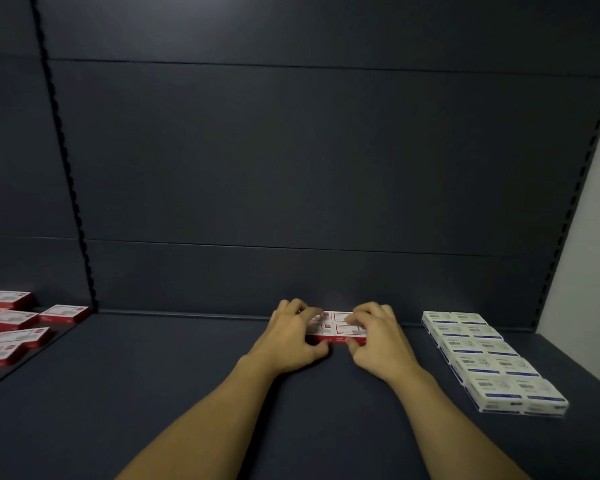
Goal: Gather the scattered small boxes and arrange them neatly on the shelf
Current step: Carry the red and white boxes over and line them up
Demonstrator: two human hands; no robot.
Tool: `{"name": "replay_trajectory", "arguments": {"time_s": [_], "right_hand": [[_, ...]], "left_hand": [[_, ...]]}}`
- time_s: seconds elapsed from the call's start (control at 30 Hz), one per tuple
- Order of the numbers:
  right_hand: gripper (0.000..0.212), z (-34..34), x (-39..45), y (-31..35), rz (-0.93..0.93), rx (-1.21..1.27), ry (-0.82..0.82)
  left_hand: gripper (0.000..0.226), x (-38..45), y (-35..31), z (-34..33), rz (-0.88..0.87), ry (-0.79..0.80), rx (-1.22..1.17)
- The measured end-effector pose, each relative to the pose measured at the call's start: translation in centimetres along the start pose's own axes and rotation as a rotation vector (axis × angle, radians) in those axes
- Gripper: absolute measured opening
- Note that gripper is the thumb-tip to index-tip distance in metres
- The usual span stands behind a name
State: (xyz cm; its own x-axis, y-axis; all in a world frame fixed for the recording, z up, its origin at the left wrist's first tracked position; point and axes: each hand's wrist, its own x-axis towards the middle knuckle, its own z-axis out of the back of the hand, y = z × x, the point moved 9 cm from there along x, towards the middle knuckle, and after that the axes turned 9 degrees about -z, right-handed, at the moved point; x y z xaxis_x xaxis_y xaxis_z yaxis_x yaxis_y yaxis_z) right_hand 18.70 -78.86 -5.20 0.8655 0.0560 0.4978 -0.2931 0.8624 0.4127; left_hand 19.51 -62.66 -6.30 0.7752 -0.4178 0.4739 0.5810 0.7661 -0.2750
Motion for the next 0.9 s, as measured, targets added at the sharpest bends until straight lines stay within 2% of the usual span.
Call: {"name": "replay_trajectory", "arguments": {"time_s": [0.13, 0.3, 0.43, 0.57, 0.7, 0.9], "right_hand": [[0.055, 0.8, -0.7, 1.1, -0.019, -0.093, 0.0], [0.07, 1.7, -1.0, 2.4, -0.035, -0.201, 0.067], [0.069, 2.8, -0.6, 5.2, 0.024, -0.251, 0.102], [0.059, 2.8, -1.0, 8.5, 0.093, -0.273, 0.159], [0.052, 1.5, -2.1, 12.0, 0.177, -0.333, 0.29], [0.051, 0.2, -3.7, 17.5, 0.246, -0.331, 0.396]], "left_hand": [[0.06, -1.1, 0.0, 2.2, 0.061, -0.071, -0.009], [0.055, -3.3, 0.8, 5.8, 0.118, 0.015, 0.229], [0.052, -5.9, 2.7, 9.9, 0.213, 0.083, 0.42], [0.045, -9.2, 4.2, 13.7, 0.328, 0.078, 0.524], [0.036, -12.2, 4.3, 16.0, 0.399, 0.075, 0.593], [0.042, -16.2, 4.6, 18.6, 0.478, 0.119, 0.563]]}}
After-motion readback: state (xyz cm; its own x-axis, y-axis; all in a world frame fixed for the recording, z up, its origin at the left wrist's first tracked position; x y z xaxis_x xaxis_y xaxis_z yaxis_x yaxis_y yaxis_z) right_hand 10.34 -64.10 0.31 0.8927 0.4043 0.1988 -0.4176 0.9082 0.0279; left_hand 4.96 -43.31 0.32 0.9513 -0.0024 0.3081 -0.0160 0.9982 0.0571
